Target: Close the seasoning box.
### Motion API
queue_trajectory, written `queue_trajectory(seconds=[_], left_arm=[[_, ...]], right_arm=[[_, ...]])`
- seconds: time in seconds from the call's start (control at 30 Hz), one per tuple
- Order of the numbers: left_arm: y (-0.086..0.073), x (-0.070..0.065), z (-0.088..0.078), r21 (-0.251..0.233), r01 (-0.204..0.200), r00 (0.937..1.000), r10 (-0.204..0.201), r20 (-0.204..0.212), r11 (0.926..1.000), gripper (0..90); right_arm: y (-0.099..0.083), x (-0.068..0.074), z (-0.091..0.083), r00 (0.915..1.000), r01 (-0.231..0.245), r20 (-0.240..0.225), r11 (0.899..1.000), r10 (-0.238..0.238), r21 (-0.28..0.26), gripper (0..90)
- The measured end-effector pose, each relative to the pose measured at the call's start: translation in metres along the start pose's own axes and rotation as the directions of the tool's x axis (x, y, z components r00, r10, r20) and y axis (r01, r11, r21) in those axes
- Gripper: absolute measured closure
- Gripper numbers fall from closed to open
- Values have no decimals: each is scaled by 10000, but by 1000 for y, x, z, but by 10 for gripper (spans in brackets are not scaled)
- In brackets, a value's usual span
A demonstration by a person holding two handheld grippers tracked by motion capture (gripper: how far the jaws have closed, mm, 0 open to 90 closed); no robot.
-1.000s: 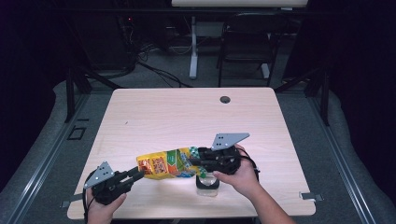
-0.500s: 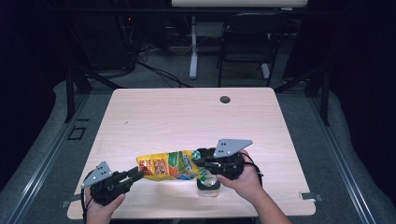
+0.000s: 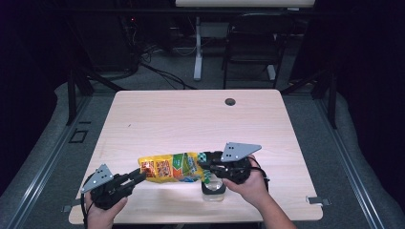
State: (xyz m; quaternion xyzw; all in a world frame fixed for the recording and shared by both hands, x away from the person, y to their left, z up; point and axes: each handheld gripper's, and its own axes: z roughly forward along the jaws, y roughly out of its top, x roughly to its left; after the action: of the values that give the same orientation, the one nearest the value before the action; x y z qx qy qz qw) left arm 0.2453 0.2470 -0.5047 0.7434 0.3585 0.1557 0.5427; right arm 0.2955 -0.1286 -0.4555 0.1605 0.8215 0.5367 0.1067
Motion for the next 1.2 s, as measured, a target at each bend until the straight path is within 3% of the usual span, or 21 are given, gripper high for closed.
queue_trajectory(seconds=[0.2,0.57,0.8,1.2], left_arm=[[5,-5,0,18,-182,9998,182,-4,9998,763],[15,-11,4,13,-172,9998,172,-87,9999,763],[20,-12,5,56,33,10000,-33,-6,10000,763],[24,-17,1,-150,-17,10000,18,92,9999,765]], right_arm=[[-5,-2,-5,10000,-38,48,9998,39,-191,900],[-14,-4,-13,9995,-321,-72,9972,317,-674,900],[-17,-6,-16,9992,-391,-32,9961,389,-793,900],[-24,-4,-18,9971,-714,209,9935,735,-883,898]])
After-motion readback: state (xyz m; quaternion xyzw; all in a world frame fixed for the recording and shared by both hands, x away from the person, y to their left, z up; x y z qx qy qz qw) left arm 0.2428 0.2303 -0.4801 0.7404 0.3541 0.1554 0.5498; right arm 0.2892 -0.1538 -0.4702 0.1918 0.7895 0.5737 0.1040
